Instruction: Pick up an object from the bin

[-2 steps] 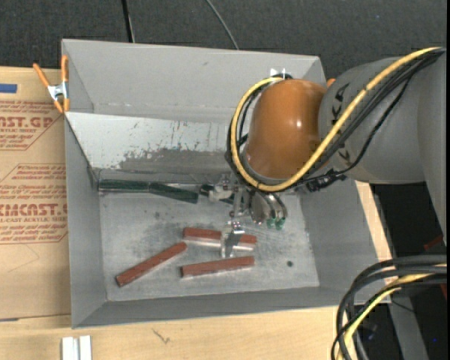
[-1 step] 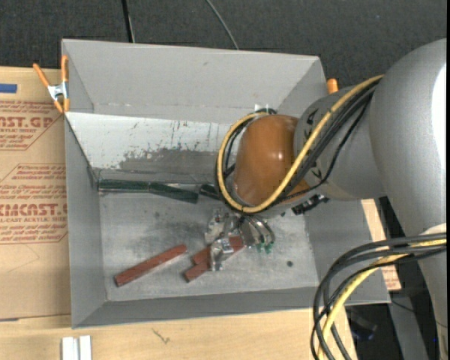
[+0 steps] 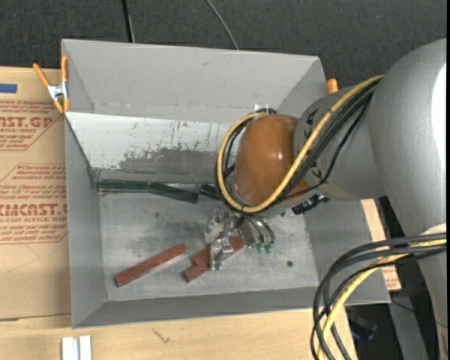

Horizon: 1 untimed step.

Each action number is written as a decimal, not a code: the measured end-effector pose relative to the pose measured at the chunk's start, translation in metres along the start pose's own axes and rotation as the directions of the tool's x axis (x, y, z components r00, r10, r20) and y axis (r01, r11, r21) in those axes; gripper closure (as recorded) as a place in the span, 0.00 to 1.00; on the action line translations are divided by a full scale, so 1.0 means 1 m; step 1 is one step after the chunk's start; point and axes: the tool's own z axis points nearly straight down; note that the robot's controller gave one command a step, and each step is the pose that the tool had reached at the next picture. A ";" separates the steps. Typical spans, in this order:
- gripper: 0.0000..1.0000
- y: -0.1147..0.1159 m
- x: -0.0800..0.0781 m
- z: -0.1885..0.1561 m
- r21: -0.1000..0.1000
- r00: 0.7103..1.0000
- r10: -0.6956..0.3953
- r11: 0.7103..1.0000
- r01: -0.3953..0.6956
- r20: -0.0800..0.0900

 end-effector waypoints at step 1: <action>1.00 0.009 -0.015 -0.167 0.003 0.998 -0.050 0.999 0.050 0.040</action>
Offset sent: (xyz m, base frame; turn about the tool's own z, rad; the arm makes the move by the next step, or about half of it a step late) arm 0.0000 0.0000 0.0000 0.0000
